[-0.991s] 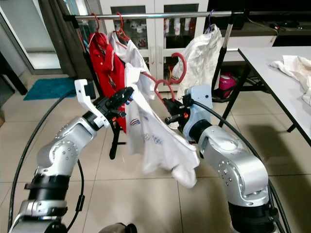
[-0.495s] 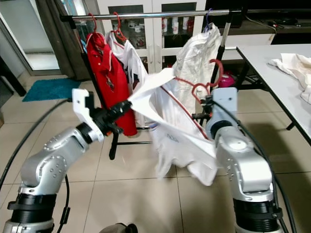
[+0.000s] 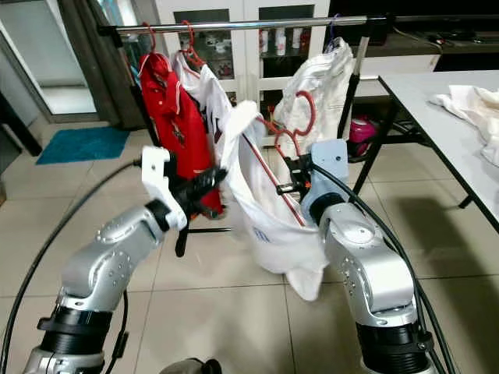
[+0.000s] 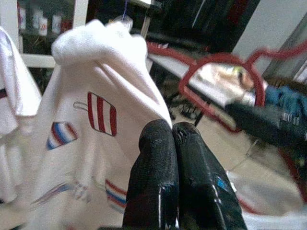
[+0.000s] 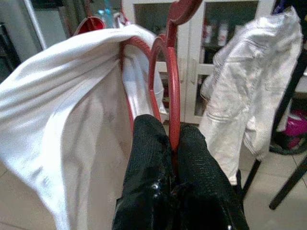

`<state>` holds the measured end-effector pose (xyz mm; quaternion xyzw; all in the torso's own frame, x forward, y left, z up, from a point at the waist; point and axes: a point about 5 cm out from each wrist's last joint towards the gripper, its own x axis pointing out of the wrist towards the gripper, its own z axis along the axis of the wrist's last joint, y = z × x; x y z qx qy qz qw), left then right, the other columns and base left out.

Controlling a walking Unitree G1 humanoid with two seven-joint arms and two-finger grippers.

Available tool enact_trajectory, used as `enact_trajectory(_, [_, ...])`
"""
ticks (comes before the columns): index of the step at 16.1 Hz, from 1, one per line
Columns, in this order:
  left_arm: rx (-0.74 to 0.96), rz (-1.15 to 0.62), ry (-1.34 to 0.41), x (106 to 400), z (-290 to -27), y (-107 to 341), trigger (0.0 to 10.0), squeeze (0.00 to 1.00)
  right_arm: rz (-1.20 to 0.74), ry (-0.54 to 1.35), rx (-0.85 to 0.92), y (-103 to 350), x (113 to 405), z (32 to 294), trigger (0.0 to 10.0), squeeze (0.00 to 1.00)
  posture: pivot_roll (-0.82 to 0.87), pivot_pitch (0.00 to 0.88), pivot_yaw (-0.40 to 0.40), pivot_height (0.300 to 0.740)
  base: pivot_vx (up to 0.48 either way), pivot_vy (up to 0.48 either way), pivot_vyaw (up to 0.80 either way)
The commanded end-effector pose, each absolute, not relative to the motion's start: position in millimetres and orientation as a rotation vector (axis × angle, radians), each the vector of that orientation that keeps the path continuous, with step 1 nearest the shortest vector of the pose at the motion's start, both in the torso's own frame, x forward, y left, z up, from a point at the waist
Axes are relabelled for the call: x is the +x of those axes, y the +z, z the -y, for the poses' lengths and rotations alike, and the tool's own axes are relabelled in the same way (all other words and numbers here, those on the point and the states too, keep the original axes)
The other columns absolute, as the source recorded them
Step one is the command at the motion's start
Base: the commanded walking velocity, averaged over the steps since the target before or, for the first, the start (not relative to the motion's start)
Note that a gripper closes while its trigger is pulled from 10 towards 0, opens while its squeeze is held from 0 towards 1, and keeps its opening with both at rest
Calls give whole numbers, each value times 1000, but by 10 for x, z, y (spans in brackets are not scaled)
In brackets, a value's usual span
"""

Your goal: Hang hanger

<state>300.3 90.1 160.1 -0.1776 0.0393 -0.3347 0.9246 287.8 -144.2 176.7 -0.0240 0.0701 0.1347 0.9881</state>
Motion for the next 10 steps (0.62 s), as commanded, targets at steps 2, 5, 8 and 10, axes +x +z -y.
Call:
enact_trajectory(2, [-397, -9, -676, 3046, -1006, 1739, 0, 0, -169, 320, -123, 1722, 2828, 1412, 10000, 0, -118, 0, 115, 740, 0, 0, 0])
enact_trajectory(5, [-382, 75, -680, 3105, -1189, 1927, 0, 0, -297, 457, -202, 1492, 2713, 1370, 10000, 0, -113, 0, 109, 740, 0, 0, 0])
enact_trajectory(8, [-387, 116, -703, 3124, -1237, 2024, 0, 0, -427, 526, -218, 1312, 2619, 1377, 10000, 0, -111, 0, 106, 740, 0, 0, 0])
enact_trajectory(10, [-380, 123, -770, 3084, -1182, 2051, 0, 0, -529, 554, -253, 1171, 2536, 1421, 10000, 0, -108, 0, 104, 740, 0, 0, 0])
